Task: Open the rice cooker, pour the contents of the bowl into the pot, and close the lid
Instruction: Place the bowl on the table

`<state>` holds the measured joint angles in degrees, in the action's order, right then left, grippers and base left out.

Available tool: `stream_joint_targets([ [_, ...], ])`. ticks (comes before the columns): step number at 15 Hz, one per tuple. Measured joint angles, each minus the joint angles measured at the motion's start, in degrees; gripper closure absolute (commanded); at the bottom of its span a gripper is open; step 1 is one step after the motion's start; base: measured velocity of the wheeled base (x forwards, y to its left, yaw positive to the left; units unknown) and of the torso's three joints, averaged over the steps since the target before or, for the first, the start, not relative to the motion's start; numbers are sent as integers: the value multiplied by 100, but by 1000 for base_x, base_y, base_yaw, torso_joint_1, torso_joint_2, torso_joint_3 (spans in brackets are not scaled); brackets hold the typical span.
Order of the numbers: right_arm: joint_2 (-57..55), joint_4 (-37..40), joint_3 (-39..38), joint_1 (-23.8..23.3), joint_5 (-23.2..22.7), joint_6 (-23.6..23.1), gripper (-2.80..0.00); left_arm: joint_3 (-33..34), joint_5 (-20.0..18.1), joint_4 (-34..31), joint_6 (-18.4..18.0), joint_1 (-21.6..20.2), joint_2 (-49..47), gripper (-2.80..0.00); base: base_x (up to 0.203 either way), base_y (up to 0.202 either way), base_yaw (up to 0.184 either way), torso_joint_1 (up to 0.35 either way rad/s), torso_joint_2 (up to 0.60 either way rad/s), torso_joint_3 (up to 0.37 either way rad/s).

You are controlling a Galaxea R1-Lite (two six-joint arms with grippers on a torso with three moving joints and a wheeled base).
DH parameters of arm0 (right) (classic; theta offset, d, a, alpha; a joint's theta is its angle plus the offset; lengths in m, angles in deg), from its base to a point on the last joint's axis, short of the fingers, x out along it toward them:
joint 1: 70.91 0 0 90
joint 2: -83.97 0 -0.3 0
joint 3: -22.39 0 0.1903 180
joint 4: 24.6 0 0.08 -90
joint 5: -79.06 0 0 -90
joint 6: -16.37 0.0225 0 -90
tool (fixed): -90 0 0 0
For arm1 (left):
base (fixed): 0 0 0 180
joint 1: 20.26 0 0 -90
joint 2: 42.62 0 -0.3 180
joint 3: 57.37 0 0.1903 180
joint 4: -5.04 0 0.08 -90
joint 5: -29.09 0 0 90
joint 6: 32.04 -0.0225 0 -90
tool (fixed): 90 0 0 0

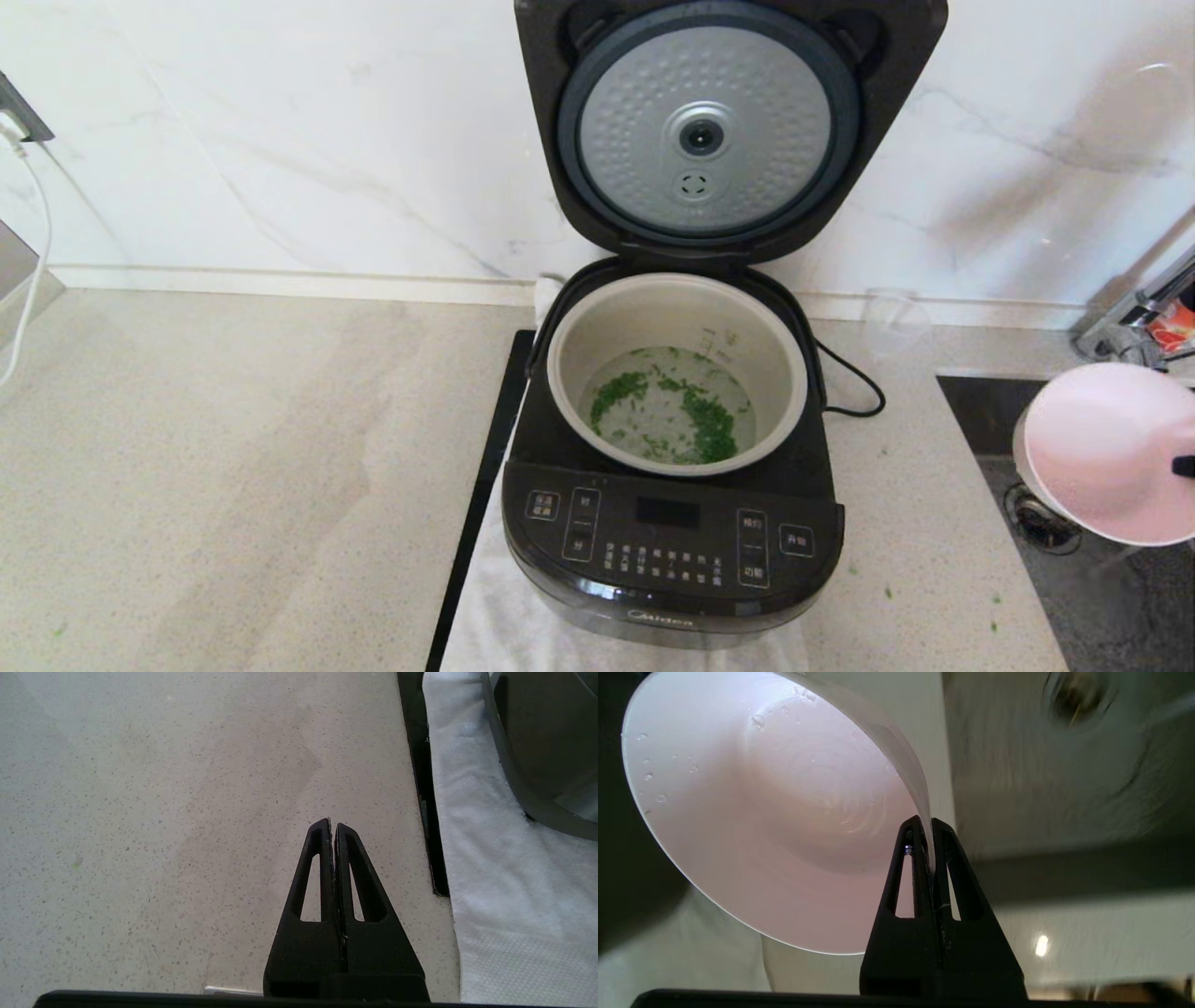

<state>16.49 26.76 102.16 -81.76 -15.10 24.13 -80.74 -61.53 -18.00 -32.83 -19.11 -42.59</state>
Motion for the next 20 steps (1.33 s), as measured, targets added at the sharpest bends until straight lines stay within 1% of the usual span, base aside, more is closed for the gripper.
stream_joint_targets([
  [1,-177,47,-217,-308,-400,-179,0,0,2,-2,0,0,0,0,0,0,0,0,0,0],
  [2,-382,53,-424,-501,-708,-318,0,0,0,0,2,0,0,0,0,0,0,0,0,0],
  [4,-805,-20,-786,-662,-983,-498,0,0,0,0,-2,0,0,0,0,0,0,0,0,0],
  [6,-1193,-390,-1117,-702,-1132,-548,0,0,0,-2,0,0,0,0,0,0,0,0,0,0],
  [8,-1503,-762,-1378,-678,-1199,-543,0,0,0,-1,0,0,0,0,0,0,0,0,0,0],
  [11,-1897,-841,-1596,-527,-1209,-520,0,0,2,0,2,0,0,0,0,0,0,0,0,0],
  [14,-2261,-1198,-1732,-342,-1201,-438,0,0,2,-2,4,0,0,0,0,0,0,0,0,0],
  [17,-2479,-1411,-1735,-126,-1204,-190,0,0,2,0,0,0,0,0,0,0,0,0,0,0],
  [20,-2736,-1863,-1742,73,-1199,134,0,0,0,0,-1,0,0,0,0,0,0,0,0,0],
])
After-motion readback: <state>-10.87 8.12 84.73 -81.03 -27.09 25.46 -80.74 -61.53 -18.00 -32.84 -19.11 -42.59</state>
